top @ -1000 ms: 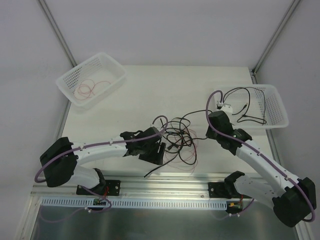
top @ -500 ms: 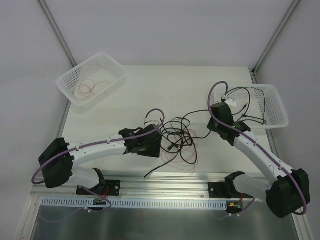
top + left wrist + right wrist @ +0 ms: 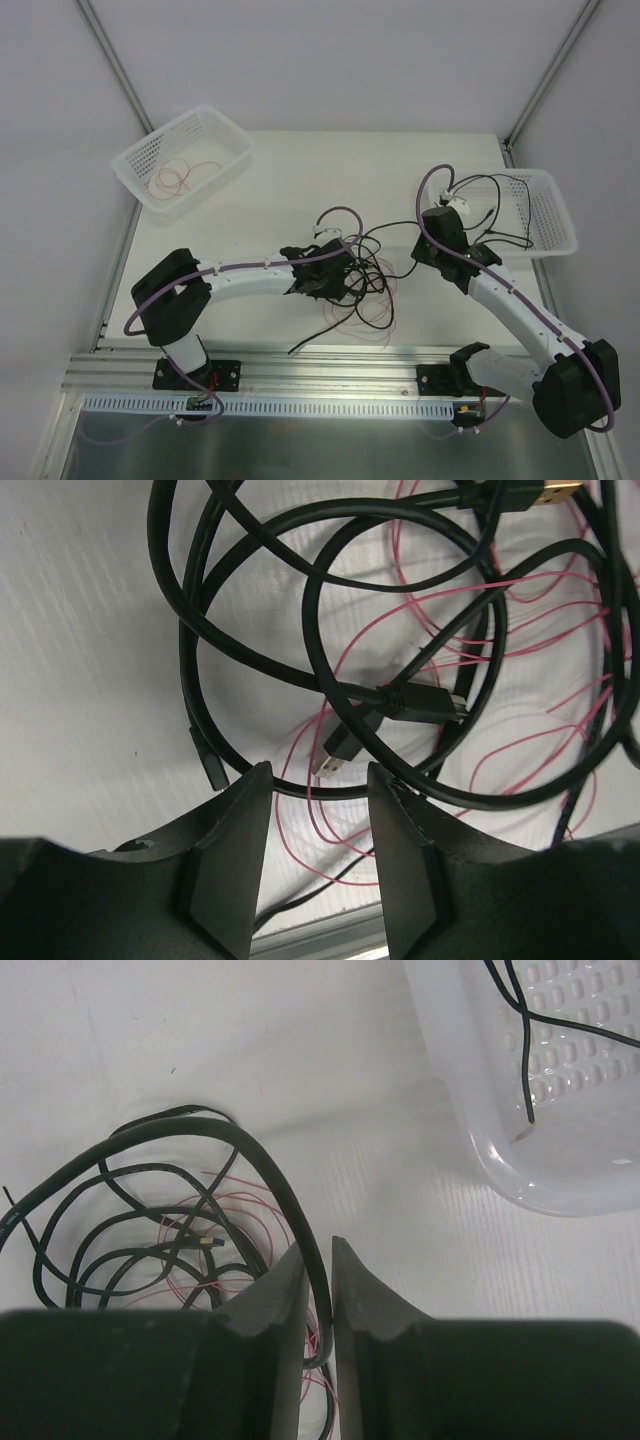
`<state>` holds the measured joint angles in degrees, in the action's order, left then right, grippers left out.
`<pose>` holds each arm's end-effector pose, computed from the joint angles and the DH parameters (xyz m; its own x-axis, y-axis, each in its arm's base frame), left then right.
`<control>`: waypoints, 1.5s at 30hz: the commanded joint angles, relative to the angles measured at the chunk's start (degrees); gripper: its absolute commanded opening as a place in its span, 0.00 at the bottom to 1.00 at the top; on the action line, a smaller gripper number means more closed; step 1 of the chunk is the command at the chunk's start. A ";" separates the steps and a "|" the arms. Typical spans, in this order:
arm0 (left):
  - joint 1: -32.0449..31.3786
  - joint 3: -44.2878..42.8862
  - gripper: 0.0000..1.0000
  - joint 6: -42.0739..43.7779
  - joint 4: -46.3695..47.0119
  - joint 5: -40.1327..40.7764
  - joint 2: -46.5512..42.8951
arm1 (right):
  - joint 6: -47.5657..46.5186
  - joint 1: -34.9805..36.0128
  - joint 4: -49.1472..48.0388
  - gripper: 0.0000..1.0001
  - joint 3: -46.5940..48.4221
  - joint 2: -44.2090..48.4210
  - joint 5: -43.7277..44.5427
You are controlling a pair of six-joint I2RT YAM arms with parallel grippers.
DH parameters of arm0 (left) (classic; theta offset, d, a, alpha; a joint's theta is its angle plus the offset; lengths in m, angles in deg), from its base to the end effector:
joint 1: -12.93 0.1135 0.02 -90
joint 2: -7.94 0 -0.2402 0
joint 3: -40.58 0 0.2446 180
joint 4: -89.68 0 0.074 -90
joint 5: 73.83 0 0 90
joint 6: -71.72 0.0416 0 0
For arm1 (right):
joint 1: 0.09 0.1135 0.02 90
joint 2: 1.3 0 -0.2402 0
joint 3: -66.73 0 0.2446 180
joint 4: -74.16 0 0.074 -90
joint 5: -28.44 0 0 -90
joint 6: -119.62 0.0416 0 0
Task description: Untangle the cables
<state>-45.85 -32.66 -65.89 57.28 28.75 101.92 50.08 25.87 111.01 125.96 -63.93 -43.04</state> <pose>0.1810 -0.2811 0.1748 -0.8460 0.0051 -0.5331 0.2107 0.9217 -0.3256 0.2219 0.0933 0.2390 -0.6132 0.0701 -0.7868 0.0184 0.9971 0.0745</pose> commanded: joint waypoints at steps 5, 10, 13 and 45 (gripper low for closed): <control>1.48 -3.00 0.37 -0.29 0.44 2.54 4.02 | 0.10 -0.20 -2.09 0.18 -2.14 3.21 -1.39; 1.74 -2.92 0.00 1.38 0.44 1.57 3.68 | -0.43 -0.29 -1.91 0.18 -2.76 4.09 -0.42; 3.05 -1.87 0.00 4.98 -0.70 2.71 -1.93 | -1.39 -0.29 -0.33 0.17 -2.85 4.97 1.59; 37.87 -12.96 0.00 36.81 -8.80 16.25 -39.21 | -11.23 -2.14 12.05 0.58 -1.37 12.27 -5.41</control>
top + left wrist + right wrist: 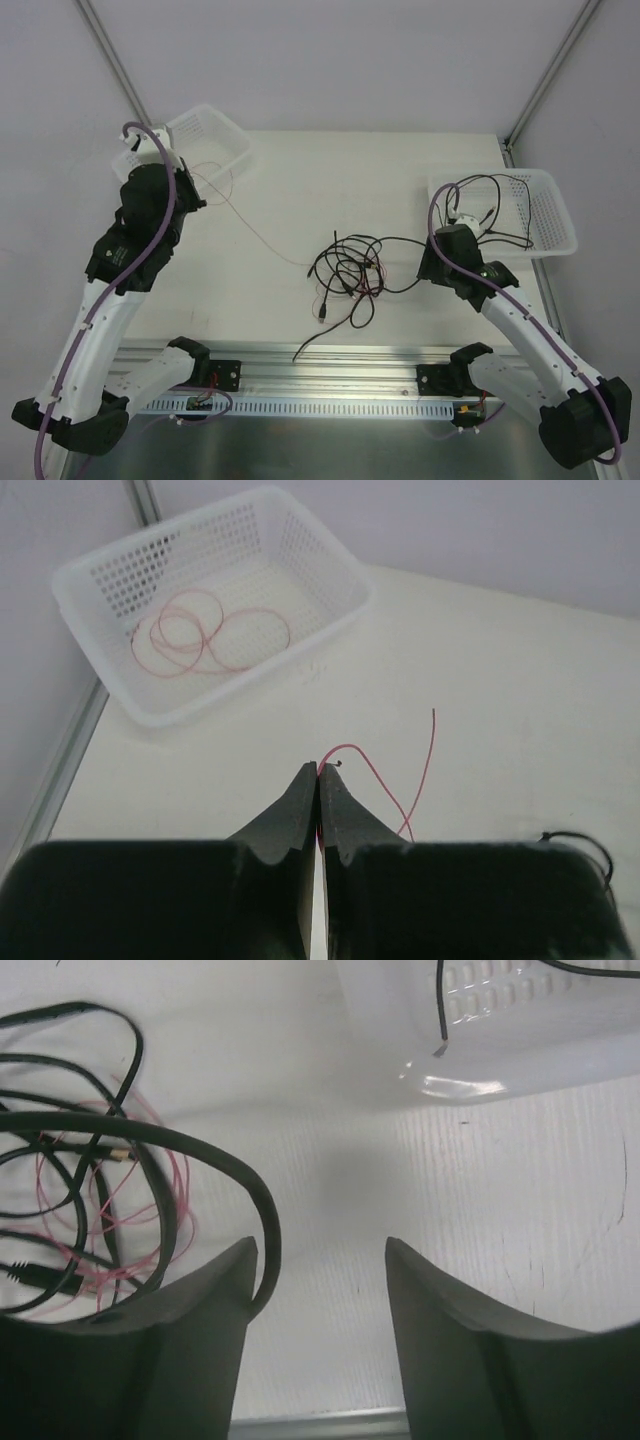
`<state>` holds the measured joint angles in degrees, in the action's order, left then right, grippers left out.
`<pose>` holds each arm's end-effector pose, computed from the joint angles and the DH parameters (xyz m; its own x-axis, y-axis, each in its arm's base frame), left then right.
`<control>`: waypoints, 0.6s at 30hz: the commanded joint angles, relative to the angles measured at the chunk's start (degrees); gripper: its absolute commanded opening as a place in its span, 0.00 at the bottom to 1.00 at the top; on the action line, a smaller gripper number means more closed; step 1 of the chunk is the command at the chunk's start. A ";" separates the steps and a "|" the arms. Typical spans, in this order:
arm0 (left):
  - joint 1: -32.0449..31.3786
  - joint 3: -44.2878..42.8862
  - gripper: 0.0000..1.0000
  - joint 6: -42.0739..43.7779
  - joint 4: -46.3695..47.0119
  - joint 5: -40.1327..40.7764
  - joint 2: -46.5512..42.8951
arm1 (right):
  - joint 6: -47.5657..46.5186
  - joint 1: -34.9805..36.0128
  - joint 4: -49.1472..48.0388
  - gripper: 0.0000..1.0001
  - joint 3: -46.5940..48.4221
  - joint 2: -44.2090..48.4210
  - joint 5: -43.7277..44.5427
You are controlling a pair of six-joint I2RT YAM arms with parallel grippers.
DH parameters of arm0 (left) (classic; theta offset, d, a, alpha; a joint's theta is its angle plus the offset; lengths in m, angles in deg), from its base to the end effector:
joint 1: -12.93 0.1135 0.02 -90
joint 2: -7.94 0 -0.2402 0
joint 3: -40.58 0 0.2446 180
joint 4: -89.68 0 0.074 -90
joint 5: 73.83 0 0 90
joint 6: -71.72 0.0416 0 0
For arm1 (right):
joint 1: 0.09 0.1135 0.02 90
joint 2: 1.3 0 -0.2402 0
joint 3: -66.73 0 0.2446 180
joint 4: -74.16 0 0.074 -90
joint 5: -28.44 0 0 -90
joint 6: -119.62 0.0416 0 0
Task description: Untangle the cables
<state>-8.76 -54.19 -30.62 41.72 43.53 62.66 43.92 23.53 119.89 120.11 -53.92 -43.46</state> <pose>0.1728 -0.0482 0.4517 -0.1047 -0.1626 -0.9811 -0.1199 0.9814 -0.1499 0.1876 0.0679 0.2274 -0.6718 -0.0375 -0.7398 -0.0140 0.9992 -0.0380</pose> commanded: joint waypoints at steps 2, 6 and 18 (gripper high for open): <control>1.12 15.84 0.00 1.70 11.93 1.30 -1.71 | -8.74 1.51 6.51 0.63 8.88 3.22 -6.41; 2.97 21.68 0.00 2.40 16.08 0.07 -4.88 | -15.87 3.97 10.65 0.66 17.93 3.23 -13.08; 5.52 26.70 0.13 4.87 16.97 5.35 -2.17 | -17.56 9.43 8.74 0.69 30.01 -4.15 -21.61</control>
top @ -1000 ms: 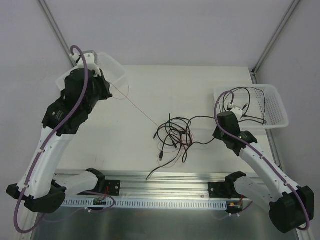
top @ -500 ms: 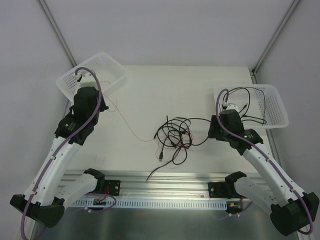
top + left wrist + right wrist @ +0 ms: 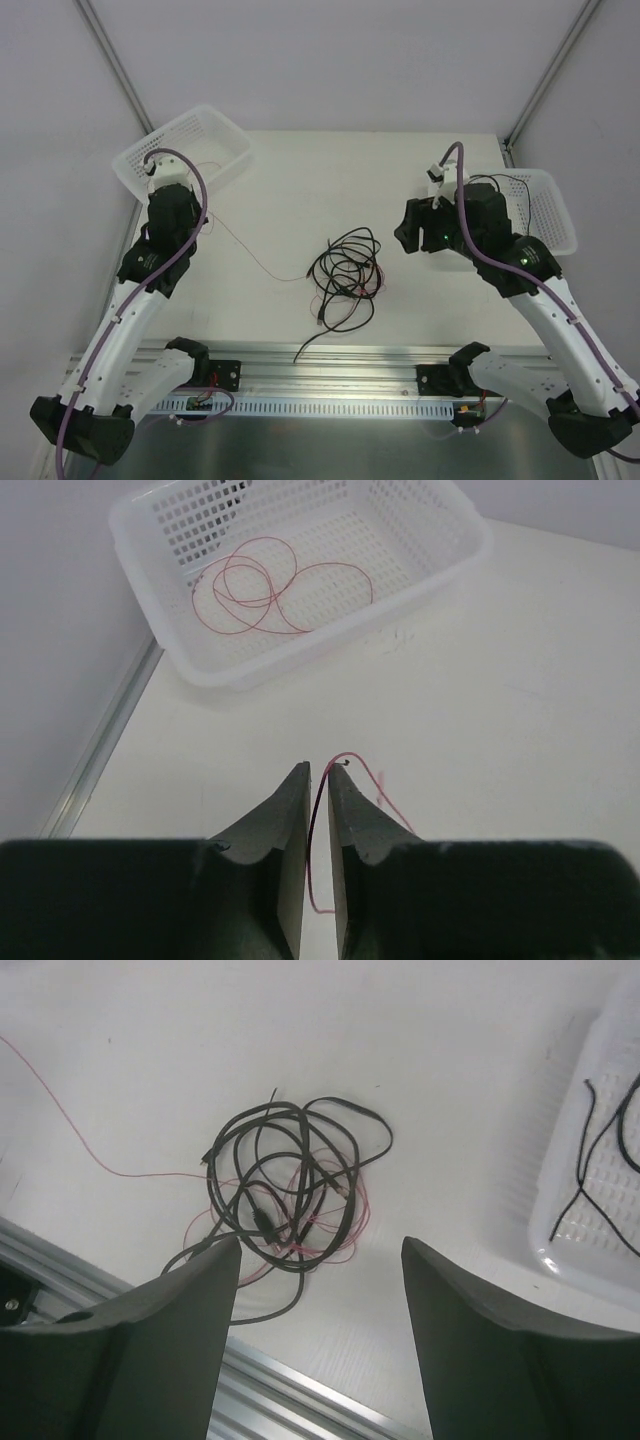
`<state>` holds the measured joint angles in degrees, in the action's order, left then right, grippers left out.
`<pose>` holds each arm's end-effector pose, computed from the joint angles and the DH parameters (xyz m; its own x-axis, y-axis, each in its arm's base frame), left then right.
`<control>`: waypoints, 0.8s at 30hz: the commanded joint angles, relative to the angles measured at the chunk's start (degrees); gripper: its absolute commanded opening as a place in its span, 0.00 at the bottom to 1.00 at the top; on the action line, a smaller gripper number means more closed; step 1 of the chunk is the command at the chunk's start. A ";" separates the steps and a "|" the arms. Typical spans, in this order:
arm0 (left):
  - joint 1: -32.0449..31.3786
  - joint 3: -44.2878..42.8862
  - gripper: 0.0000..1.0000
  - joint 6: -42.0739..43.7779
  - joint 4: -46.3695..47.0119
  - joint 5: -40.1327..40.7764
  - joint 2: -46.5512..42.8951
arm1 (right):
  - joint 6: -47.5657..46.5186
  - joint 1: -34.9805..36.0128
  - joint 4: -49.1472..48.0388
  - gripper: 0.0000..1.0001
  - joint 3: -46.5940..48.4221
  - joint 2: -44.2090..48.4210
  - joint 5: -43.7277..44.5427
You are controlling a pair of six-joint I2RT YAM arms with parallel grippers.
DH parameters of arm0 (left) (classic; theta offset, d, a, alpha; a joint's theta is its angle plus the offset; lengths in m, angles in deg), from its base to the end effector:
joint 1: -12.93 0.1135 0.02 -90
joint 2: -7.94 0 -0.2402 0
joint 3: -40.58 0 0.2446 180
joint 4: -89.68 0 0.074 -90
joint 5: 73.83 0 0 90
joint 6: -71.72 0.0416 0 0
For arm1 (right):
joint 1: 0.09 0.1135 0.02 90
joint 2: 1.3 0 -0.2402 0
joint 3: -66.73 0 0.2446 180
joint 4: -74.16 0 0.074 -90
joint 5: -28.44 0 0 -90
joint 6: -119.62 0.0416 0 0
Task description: Untangle the cables
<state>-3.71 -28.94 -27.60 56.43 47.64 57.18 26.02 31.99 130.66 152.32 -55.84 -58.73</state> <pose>0.1972 -0.0363 0.3556 -0.1728 -0.0925 -0.9806 -0.2748 0.9606 -0.0422 0.1659 0.1016 0.3857 -0.3325 -0.2824 -0.8998 -0.5146 0.8539 -0.0779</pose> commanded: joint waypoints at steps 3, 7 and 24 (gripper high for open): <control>0.56 1.98 0.14 -0.78 -2.91 1.75 5.86 | 3.41 3.51 -6.17 0.69 -7.04 -3.72 -6.96; 0.56 2.16 0.15 -5.87 -12.67 3.96 9.21 | 7.10 8.95 -9.16 0.69 -12.32 -5.92 -3.28; -27.16 3.75 0.90 -4.90 -14.62 -24.62 16.02 | 16.33 14.59 -16.64 0.70 -27.08 4.60 5.51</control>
<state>-23.60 -23.28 -31.43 41.83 23.94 67.76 39.96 46.31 117.11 126.84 -55.51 -57.12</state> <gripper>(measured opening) 0.919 0.698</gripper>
